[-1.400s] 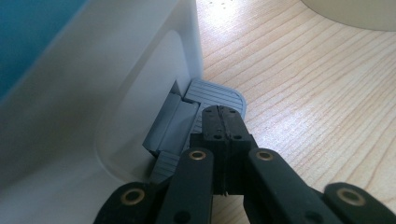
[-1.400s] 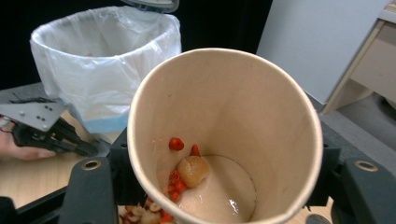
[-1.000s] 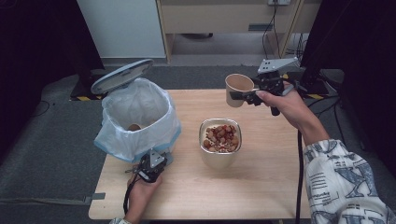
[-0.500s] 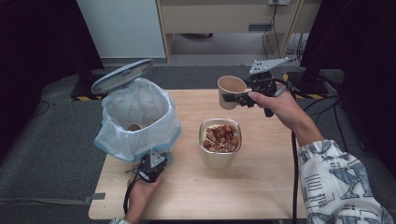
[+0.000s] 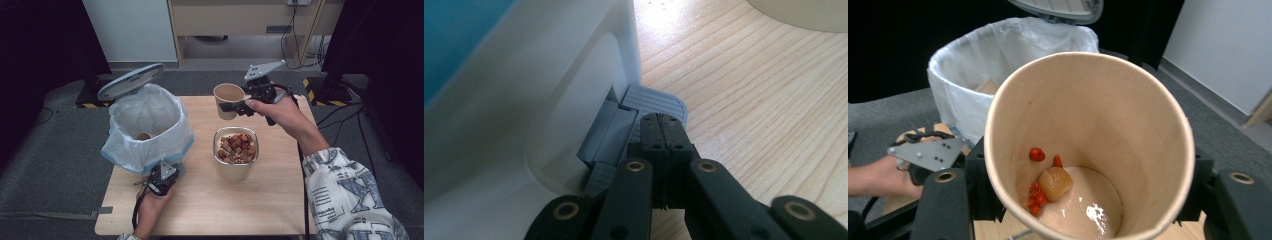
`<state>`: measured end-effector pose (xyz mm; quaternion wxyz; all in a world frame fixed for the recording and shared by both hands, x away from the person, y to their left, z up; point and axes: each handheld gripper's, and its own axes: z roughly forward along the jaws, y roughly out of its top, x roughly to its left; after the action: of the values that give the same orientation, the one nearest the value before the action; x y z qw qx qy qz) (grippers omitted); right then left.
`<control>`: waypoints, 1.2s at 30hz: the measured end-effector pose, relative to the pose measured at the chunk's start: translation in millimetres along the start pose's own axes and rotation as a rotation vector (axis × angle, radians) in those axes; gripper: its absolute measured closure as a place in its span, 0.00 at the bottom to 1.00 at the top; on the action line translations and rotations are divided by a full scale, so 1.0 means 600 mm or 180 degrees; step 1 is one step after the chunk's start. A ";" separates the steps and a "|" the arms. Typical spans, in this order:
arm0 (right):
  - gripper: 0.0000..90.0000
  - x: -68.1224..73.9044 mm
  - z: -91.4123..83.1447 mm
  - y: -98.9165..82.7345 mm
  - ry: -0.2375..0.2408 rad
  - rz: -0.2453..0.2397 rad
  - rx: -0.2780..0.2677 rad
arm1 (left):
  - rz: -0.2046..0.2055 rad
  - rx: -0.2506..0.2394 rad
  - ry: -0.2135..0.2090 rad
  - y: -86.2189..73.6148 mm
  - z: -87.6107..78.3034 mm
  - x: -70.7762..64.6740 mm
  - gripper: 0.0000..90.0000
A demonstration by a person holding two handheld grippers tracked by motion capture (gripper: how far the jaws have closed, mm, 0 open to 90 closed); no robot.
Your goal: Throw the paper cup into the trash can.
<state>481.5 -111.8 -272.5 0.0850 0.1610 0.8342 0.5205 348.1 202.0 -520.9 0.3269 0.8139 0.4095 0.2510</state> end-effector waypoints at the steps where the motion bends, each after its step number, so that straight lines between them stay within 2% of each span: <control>1: 0.38 0.003 0.004 0.003 0.0008 0.0002 -0.0001 | 0.0002 0.0002 0.0002 0.000 0.000 0.000 0.99; 10: 0.38 0.022 0.042 0.034 0.0121 -0.0016 -0.0032 | -0.0001 0.0004 -0.0002 0.000 0.000 0.000 0.99; 18: 0.38 0.038 0.074 0.049 0.0147 -0.0045 0.0013 | 0.0009 0.0002 0.0008 0.000 0.000 -0.001 0.99; 36: 0.38 0.065 0.117 0.090 0.0183 -0.0026 -0.0018 | 0.0012 0.0000 0.0010 0.000 0.000 -0.001 0.99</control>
<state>476.2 -17.2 -254.3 0.0636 0.1423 0.8355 0.5269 348.0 201.7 -521.0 0.3258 0.8143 0.4085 0.2529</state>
